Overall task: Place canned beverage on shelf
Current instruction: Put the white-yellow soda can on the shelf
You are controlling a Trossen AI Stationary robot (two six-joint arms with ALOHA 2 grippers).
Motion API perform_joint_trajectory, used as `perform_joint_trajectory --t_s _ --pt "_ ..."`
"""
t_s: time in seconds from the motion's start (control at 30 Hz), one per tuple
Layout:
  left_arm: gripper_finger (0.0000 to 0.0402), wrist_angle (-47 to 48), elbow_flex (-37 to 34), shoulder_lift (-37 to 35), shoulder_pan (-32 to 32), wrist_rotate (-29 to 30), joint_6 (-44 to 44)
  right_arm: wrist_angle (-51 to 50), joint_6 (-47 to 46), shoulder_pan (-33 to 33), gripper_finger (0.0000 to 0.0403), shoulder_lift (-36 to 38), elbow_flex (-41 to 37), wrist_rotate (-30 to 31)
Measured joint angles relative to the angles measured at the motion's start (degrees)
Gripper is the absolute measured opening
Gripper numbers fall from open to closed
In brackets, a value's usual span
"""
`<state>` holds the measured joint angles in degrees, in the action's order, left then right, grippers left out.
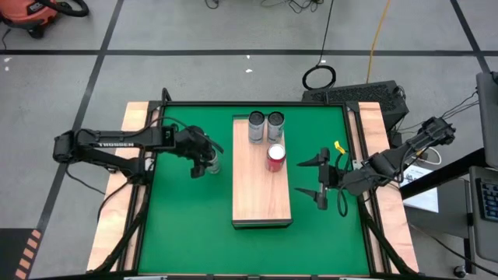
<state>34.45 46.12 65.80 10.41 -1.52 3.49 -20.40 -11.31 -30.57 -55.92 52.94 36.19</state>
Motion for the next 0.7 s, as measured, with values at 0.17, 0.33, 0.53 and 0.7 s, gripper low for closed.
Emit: perform_joint_trajectory --t_s 0.17,0.33,0.53,0.7 --pt "0.0235 -0.6 -0.4 0.0 0.0 0.0 -0.4 1.4 0.0 0.0 0.035 -1.3 0.0 0.0" --pt "0.0235 0.4 0.8 0.1 -1.0 0.8 -4.7 6.2 0.1 0.0 0.035 -5.2 0.0 2.4" --pt "0.0235 6.2 6.6 -1.9 -3.9 5.2 -10.2 15.0 2.4 -1.6 0.035 -10.3 -0.1 9.8" --pt "0.0235 11.6 14.0 -2.1 -7.4 7.9 -14.2 24.5 5.7 -2.3 0.035 -14.2 -0.1 13.9"
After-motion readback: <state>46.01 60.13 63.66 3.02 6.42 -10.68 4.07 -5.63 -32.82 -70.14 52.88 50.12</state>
